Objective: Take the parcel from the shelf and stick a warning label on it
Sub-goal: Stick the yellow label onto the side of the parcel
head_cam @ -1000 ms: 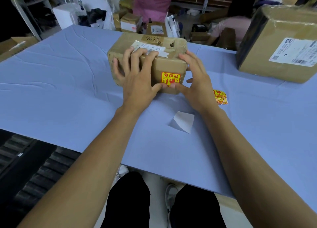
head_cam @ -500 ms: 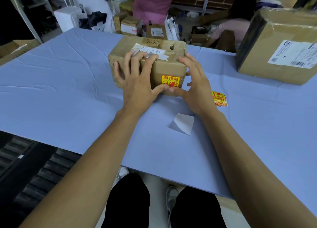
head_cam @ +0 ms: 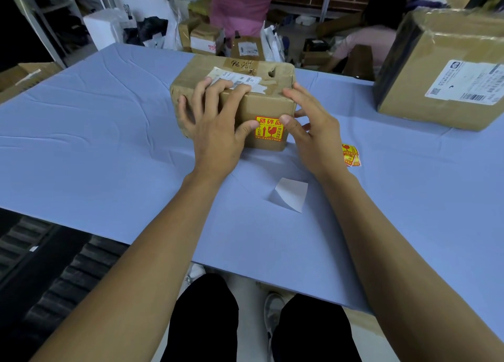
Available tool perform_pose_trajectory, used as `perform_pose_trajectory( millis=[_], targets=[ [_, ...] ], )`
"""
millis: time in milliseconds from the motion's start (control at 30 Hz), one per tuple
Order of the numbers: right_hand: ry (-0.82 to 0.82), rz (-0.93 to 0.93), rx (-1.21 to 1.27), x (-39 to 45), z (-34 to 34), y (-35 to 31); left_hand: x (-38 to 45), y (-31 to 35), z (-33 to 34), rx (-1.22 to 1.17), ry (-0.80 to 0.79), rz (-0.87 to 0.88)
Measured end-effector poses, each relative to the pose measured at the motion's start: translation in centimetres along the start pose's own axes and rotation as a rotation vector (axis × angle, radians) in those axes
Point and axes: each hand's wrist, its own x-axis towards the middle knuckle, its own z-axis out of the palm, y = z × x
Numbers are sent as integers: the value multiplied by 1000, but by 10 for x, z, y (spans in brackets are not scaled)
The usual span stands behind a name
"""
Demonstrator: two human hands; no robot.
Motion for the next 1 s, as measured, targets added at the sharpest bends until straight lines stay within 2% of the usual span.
perform_pose_trajectory(
  millis=[433, 633, 767, 867, 1000],
  targets=[
    [-51, 15, -64, -3, 4, 1, -3, 4, -3, 80, -59, 19],
    [105, 20, -1, -1, 5, -5, -2, 3, -4, -5, -45, -25],
    [-15, 28, -33, -3, 7, -2, -3, 2, -4, 38, -74, -6],
    [30, 41, -18, -2, 6, -2, -2, 5, -1, 42, -47, -28],
    [81, 74, 12, -2, 7, -8, 4, 9, -4, -88, 18, -108]
  ],
)
